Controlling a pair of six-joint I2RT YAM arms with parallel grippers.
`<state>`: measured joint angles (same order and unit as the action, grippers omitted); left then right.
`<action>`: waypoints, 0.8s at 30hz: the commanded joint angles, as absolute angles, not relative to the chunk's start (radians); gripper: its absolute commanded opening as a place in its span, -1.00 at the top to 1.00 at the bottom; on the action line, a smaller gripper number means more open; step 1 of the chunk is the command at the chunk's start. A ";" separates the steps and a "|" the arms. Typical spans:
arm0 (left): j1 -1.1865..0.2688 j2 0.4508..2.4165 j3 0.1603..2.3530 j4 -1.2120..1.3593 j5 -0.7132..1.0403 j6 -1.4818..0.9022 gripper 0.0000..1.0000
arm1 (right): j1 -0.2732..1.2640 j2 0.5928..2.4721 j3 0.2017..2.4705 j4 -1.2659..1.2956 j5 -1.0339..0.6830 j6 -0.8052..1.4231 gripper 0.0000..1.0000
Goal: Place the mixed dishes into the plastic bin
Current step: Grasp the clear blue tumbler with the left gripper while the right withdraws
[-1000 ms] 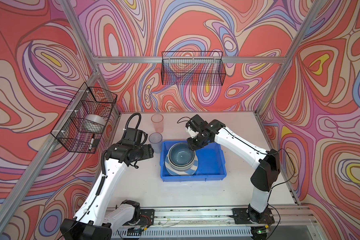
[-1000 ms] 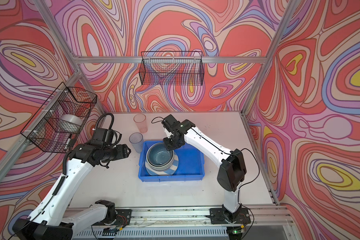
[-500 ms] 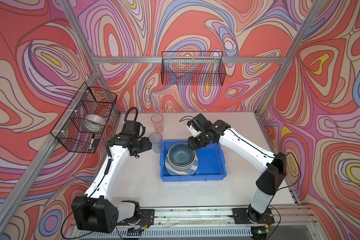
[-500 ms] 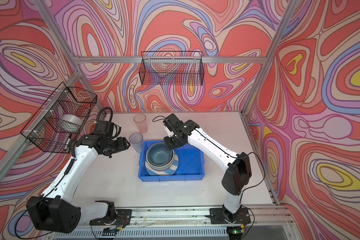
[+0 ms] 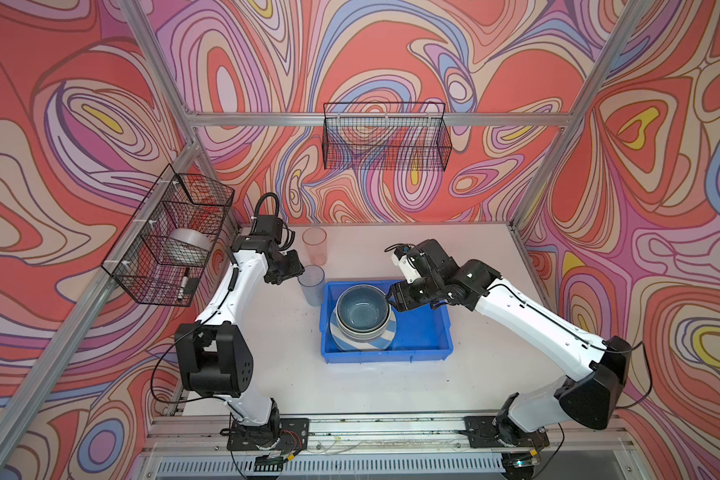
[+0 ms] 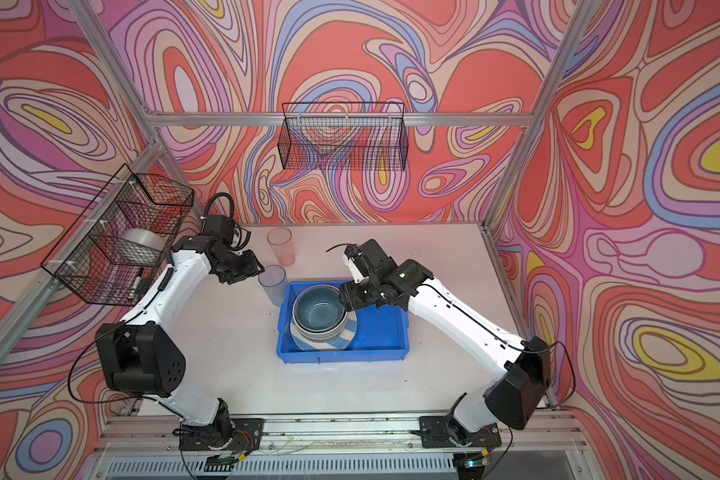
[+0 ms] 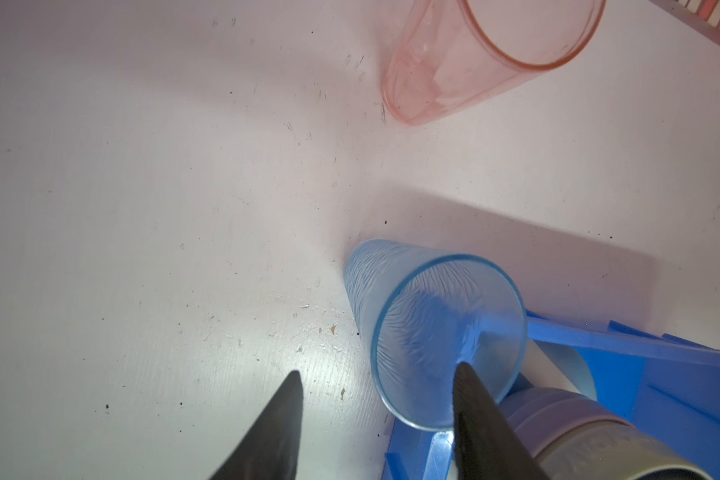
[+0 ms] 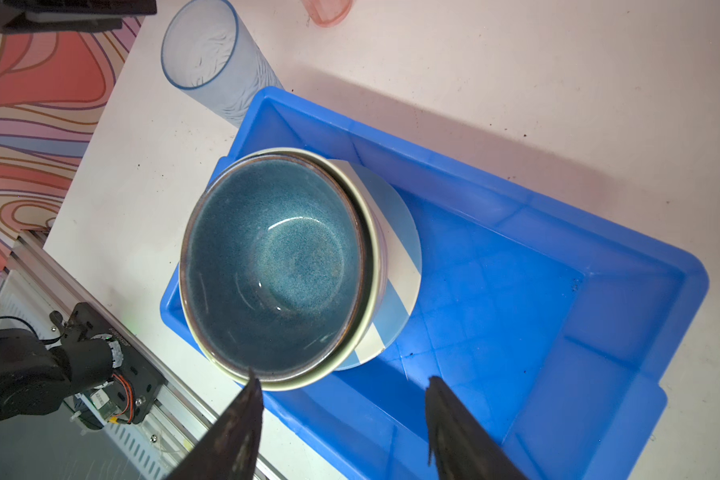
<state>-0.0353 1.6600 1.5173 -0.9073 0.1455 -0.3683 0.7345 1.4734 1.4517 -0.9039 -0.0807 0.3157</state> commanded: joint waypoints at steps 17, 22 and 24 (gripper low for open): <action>-0.032 1.855 1.619 -1.034 0.178 -0.325 0.62 | 0.719 1.347 1.314 -0.805 -0.060 0.337 -0.35; -0.032 1.855 1.596 -1.020 0.220 -0.330 0.71 | 0.719 1.352 1.315 -0.796 -0.074 0.339 -0.35; -0.032 1.858 1.590 -1.013 0.240 -0.333 0.72 | 0.719 1.354 1.318 -0.796 -0.076 0.340 -0.35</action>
